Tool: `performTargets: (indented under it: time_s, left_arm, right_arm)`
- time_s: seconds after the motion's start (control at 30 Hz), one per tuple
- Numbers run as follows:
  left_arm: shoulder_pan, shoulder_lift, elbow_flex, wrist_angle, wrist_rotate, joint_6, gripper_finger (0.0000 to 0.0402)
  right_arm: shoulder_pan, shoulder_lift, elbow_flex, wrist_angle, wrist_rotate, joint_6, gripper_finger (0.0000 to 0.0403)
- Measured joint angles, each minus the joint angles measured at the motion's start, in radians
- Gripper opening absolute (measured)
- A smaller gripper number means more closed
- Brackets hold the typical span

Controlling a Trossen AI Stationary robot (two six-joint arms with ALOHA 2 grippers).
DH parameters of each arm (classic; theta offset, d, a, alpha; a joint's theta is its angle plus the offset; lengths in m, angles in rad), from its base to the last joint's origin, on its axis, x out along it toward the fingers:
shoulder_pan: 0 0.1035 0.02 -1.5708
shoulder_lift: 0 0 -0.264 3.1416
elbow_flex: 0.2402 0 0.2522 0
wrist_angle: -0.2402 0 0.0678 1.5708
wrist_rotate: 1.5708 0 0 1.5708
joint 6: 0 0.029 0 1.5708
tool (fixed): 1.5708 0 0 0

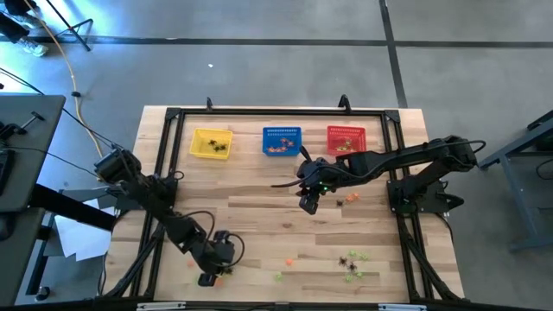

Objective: Sort Halloween decoration
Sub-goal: Put the black spider toy into the yellow basket

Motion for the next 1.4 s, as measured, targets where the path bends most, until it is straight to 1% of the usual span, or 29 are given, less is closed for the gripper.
performTargets:
  time_s: [0.27, 0.5, 0.77, 0.9, 1.0, 1.17, 1.2, 1.4]
  left_arm:
    - [-0.018, 0.0, 0.001, 0.022, 0.007, -0.027, 0.0127]
    - [0.003, 0.0, 0.001, -0.006, 0.012, 0.047, 0.0127]
    - [0.058, 0.046, 0.004, 0.001, 0.104, 0.125, 0.0127]
    - [0.079, 0.047, 0.004, -0.001, 0.128, 0.137, 0.0125]
    - [0.085, 0.049, 0.003, -0.005, 0.134, 0.118, 0.0105]
    - [0.094, 0.05, 0.002, -0.007, 0.153, 0.087, 0.0016]
    - [0.097, 0.051, 0.002, -0.008, 0.163, 0.083, 0.001]
    - [0.117, 0.028, 0.0, -0.025, 0.202, 0.093, 0.0004]
  right_arm:
    - [0.0, 0.0, 0.0, 0.0, 0.0, 0.0, 0.0142]
    - [0.0, 0.0, 0.0, 0.0, 0.0, 0.0, 0.0142]
    - [0.0, 0.0, 0.0, 0.0, 0.0, 0.0, 0.0142]
    - [0.0, 0.0, 0.0, 0.0, 0.0, 0.0, 0.0142]
    - [0.0, 0.0, 0.0, 0.0, 0.0, 0.0, 0.0142]
    - [0.0, 0.0, 0.0, 0.0, 0.0, 0.0, 0.0142]
    - [0.0, 0.0, 0.0, 0.0, 0.0, 0.0, 0.0142]
    - [0.0, 0.0, 0.0, 0.0, 0.0, 0.0, 0.0142]
